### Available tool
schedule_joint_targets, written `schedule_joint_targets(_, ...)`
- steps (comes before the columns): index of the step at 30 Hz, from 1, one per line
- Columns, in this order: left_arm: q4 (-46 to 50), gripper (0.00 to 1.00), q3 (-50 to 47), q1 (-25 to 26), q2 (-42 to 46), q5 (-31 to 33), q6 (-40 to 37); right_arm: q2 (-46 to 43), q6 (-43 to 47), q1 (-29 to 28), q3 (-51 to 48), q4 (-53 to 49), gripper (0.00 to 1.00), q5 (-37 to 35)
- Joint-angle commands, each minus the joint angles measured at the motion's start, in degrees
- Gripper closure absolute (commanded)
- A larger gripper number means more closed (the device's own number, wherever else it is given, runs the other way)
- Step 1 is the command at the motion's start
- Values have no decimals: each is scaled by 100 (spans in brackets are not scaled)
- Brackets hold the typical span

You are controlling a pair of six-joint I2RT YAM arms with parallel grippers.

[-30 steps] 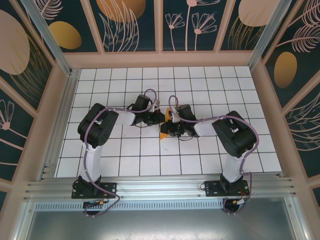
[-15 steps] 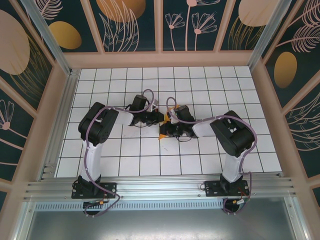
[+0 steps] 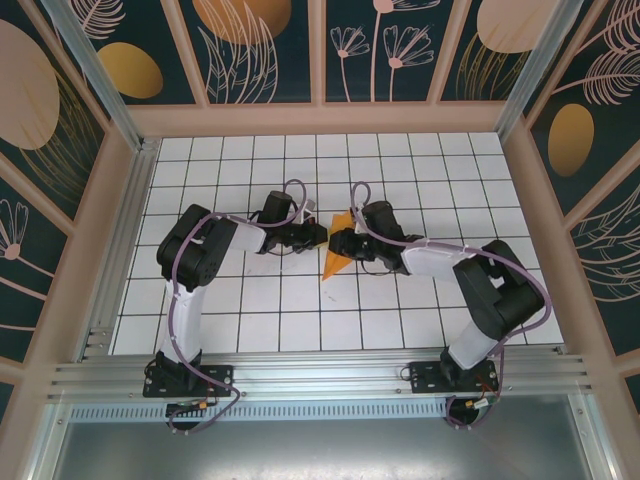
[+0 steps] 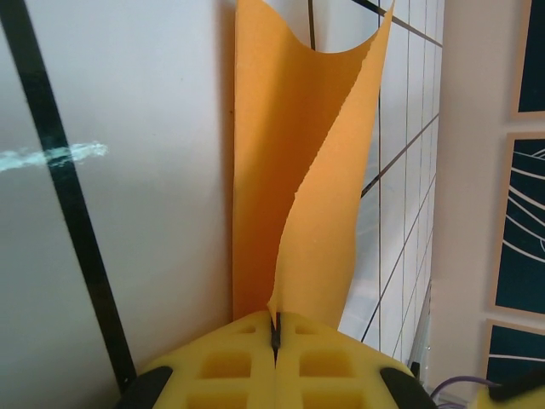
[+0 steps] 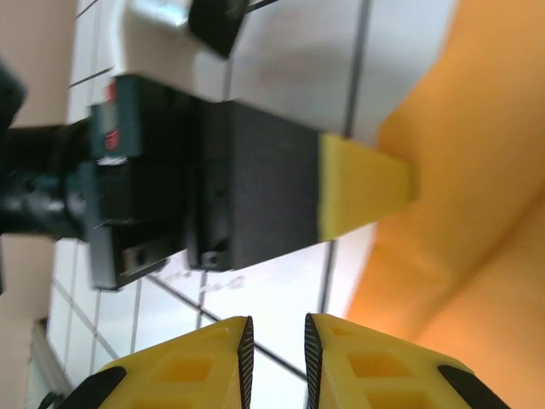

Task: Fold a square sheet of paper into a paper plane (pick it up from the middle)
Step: Fourth fold the wing at the center of the table.

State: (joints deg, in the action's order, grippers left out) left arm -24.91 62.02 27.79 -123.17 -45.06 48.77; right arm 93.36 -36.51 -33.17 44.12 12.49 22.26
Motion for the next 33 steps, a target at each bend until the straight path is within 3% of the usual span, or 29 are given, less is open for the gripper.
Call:
schedule_joint_targets(1,366,100,-197,-41,-444,551,-43,34,28,95,-21,-725,73,-585)
schedule_joint_targets(16,287,100,-199,-46,-409,487,-34,918,1,152,540,-633,66,-8)
schedule_joint_targets(20,214,100,-207,-46,-348,461,-3,1035,-75,147,589,-760,72,-52)
schedule_joint_targets(28,-942,65,-821,-46,374,326,560,1176,-534,153,533,-938,75,-124)
schedule_joint_targets(33,-1426,63,-1530,-46,823,462,679,1185,-757,231,455,-715,73,130)
